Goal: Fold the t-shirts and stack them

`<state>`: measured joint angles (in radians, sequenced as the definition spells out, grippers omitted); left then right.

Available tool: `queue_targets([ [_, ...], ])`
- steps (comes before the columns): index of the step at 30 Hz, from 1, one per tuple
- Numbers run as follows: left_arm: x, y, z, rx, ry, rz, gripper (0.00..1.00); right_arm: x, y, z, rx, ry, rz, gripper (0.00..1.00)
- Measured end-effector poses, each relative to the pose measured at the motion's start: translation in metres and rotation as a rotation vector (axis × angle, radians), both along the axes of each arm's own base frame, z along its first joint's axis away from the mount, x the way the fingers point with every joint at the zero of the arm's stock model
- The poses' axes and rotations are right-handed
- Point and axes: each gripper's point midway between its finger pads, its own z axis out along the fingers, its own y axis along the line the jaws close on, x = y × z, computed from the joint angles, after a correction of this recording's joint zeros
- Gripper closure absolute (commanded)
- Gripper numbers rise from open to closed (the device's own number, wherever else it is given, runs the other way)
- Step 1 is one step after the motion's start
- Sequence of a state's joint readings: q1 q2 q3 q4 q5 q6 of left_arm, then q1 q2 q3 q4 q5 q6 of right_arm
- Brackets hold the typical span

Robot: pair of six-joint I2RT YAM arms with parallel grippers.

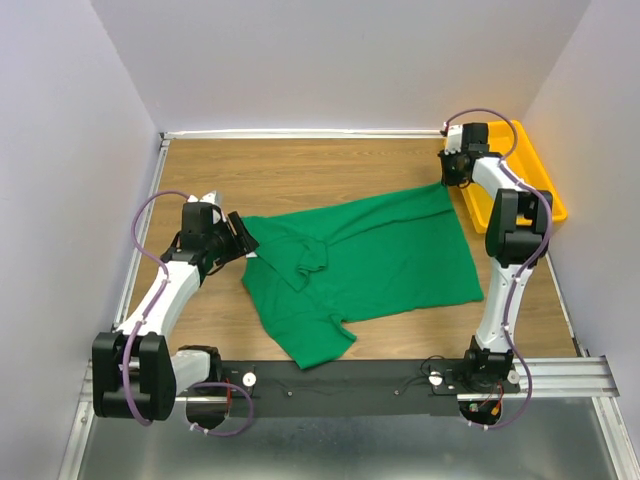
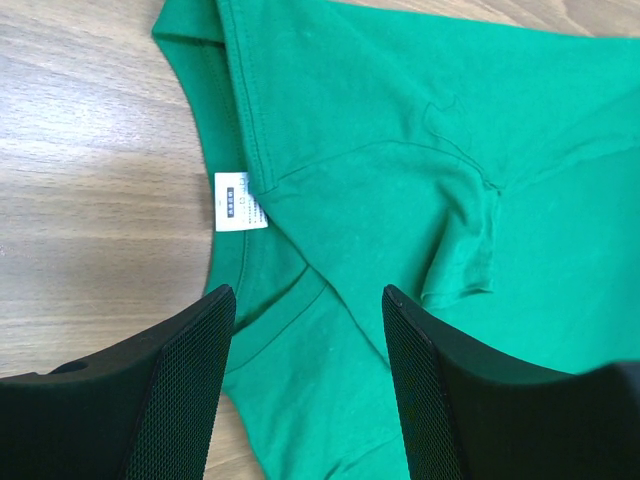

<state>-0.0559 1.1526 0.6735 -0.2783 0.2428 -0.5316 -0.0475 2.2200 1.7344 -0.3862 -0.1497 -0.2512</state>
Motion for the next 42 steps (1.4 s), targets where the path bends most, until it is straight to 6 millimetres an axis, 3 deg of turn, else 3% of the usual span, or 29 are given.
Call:
queue_targets([
  [5,0.004,0.001,-0.003,-0.002,0.016,0.015,0.32,0.014,-0.005,0.006,-0.042,-0.027,0.002,0.61],
  [9,0.009,0.003,-0.003,-0.008,0.014,0.044,0.32,0.034,-0.003,0.030,-0.084,-0.096,0.012,0.55],
  [14,0.022,0.002,0.000,-0.026,0.007,0.066,0.36,0.036,0.020,0.046,-0.086,-0.135,0.090,0.45],
  [16,0.027,0.002,0.001,-0.029,0.007,0.069,0.36,0.012,0.050,0.046,-0.024,-0.100,0.238,0.45],
  [18,0.028,0.002,0.003,-0.029,0.004,0.069,0.37,-0.029,0.088,0.048,0.050,-0.059,0.432,0.47],
  [21,0.026,0.002,0.013,-0.032,-0.025,0.069,0.36,-0.111,0.165,0.061,0.170,0.002,0.717,0.53],
  [24,0.021,0.001,0.040,-0.048,-0.108,0.070,0.36,-0.190,0.250,0.071,0.278,0.064,0.912,0.52],
  [26,0.014,-0.002,0.059,-0.079,-0.173,0.063,0.36,-0.243,0.297,0.067,0.362,0.152,0.973,0.50],
  [28,0.005,-0.008,0.066,-0.129,-0.205,0.057,0.37,-0.266,0.312,0.057,0.420,0.252,0.917,0.48],
  [35,-0.043,-0.025,0.020,-0.269,-0.094,0.052,0.37,-0.246,0.305,0.020,0.515,0.431,0.573,0.46],
  [42,-0.059,-0.039,0.011,-0.317,-0.057,0.006,0.37,-0.259,0.325,0.005,0.581,0.542,0.494,0.46],
])
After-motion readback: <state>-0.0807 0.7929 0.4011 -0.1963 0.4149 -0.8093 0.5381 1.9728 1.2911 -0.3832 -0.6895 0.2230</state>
